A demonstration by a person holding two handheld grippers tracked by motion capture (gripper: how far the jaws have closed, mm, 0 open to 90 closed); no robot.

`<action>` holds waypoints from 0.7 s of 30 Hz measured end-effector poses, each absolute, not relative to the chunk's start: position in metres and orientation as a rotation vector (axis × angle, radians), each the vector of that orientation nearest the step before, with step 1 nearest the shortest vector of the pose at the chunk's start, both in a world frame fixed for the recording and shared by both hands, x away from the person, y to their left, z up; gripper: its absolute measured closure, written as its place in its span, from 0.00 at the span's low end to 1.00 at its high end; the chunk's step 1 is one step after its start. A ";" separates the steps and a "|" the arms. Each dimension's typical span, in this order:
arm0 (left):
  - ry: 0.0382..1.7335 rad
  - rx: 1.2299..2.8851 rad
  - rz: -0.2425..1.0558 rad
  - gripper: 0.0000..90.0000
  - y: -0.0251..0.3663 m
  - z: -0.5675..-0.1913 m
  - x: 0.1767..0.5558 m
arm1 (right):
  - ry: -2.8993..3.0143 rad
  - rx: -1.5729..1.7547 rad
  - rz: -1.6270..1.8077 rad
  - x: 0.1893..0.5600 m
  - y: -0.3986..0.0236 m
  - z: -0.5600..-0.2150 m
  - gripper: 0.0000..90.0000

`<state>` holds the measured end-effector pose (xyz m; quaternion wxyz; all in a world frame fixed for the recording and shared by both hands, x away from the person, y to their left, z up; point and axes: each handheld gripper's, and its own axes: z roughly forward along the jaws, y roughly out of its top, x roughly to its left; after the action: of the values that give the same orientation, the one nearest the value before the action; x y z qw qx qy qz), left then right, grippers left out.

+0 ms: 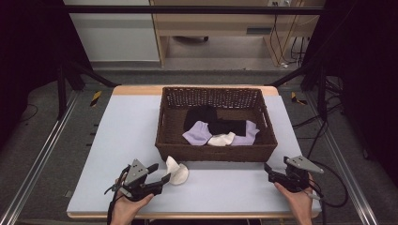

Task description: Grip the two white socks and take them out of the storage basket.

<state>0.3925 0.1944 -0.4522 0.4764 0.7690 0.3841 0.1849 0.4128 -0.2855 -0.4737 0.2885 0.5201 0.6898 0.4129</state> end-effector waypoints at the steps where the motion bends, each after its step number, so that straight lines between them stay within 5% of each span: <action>1: 0.947 1.870 0.448 0.38 0.196 -0.452 0.393 | 1.842 1.388 1.102 0.413 -0.285 -0.474 0.20; 5: 0.966 1.830 0.434 0.25 0.204 -0.450 0.391 | 1.835 1.369 1.118 0.410 -0.282 -0.466 0.20; 21: 1.191 1.753 0.584 0.31 0.260 -0.456 0.416 | 1.821 1.271 1.189 0.401 -0.275 -0.424 0.31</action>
<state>0.4156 0.2599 -0.4562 0.4543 0.7105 0.4827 0.2365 0.4011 -0.2755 -0.4241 0.3062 0.4803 0.6883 0.4493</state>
